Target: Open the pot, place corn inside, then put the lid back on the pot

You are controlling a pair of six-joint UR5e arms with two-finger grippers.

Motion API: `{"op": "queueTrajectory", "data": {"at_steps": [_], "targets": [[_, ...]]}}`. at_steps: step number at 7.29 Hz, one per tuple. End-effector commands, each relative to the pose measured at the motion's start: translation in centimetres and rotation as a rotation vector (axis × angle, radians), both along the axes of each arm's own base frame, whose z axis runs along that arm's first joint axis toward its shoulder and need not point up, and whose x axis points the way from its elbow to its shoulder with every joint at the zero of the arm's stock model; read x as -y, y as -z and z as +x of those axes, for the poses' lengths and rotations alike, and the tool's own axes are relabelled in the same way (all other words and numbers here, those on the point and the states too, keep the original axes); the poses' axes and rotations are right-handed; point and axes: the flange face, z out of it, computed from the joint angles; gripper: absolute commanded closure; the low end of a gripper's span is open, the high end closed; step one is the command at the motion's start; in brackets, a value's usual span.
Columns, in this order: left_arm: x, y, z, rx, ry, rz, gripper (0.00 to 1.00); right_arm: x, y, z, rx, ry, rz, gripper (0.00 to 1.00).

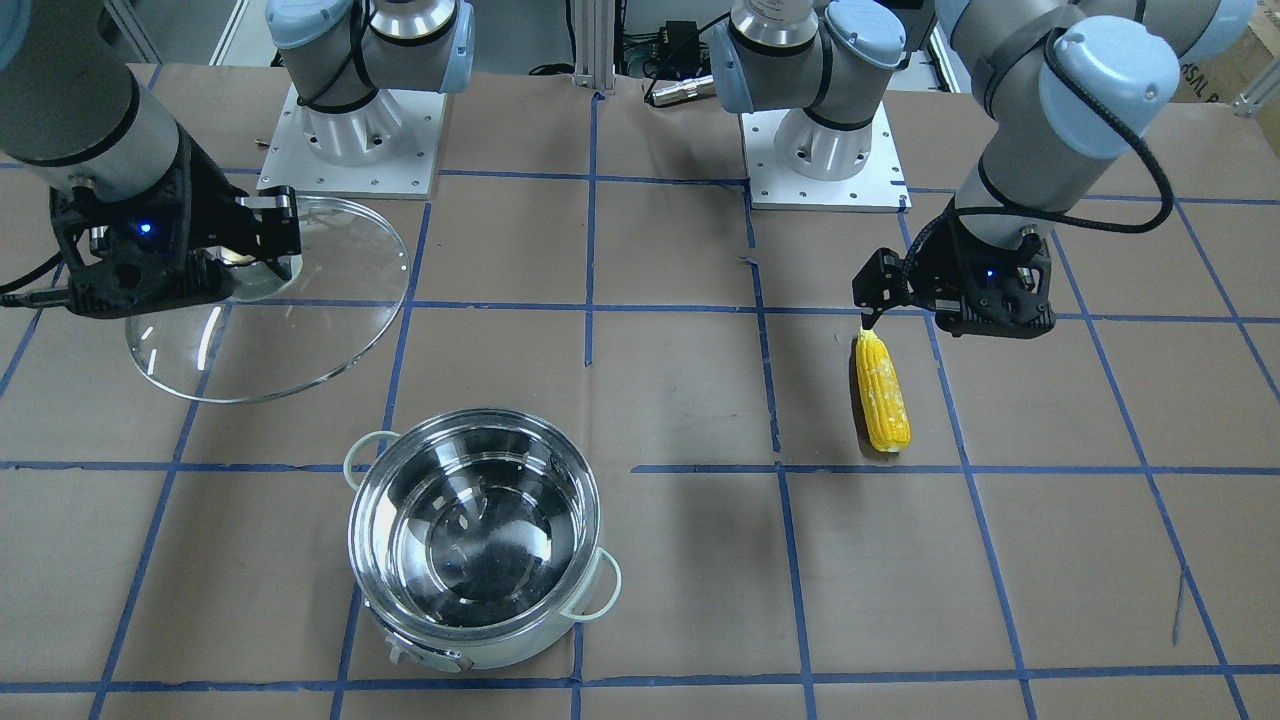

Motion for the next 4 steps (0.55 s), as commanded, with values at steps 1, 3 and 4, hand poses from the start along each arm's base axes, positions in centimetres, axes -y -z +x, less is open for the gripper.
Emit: {"op": "queueTrajectory", "data": {"at_steps": [1, 3, 4], "targets": [[-0.4, 7.8, 3.3, 0.002, 0.012, -0.01, 0.0, -1.9, 1.8, -0.2, -0.032, -0.007, 0.049, 0.66], [-0.3, 13.7, 3.8, -0.011, 0.0, 0.02, 0.0, -1.9, 2.1, -0.3, -0.04, -0.006, 0.05, 0.66], [-0.2, 15.3, 3.8, -0.018, 0.001, 0.037, 0.0, -1.5, 2.5, -0.3, -0.04, -0.006, 0.056, 0.66]]}}
